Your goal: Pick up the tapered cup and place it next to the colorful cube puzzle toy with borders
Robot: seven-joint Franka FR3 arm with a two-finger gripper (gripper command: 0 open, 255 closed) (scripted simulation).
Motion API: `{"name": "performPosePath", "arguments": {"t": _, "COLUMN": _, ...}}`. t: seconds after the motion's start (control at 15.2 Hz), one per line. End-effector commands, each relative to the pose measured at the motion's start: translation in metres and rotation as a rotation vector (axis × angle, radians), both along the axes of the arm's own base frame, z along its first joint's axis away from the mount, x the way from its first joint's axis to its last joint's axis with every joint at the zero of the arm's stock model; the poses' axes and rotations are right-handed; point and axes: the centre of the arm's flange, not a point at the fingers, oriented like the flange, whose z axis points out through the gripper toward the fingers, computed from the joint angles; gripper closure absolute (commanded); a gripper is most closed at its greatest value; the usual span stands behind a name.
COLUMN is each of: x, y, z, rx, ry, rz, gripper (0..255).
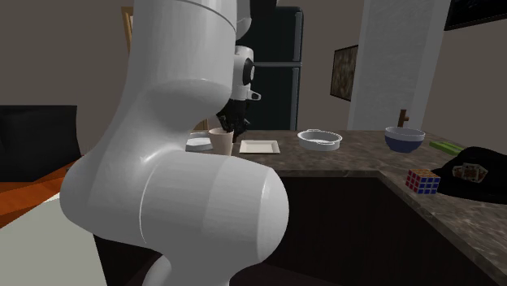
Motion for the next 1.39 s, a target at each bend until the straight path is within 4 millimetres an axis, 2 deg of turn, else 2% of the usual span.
{"name": "performPosePath", "arguments": {"t": 0.0, "x": 0.0, "y": 0.0, "z": 0.007, "rx": 0.0, "ry": 0.001, "rz": 0.0, "gripper": 255}}
{"name": "performPosePath", "arguments": {"t": 1.32, "x": 0.0, "y": 0.0, "z": 0.113, "rx": 0.0, "ry": 0.001, "rz": 0.0, "gripper": 255}}
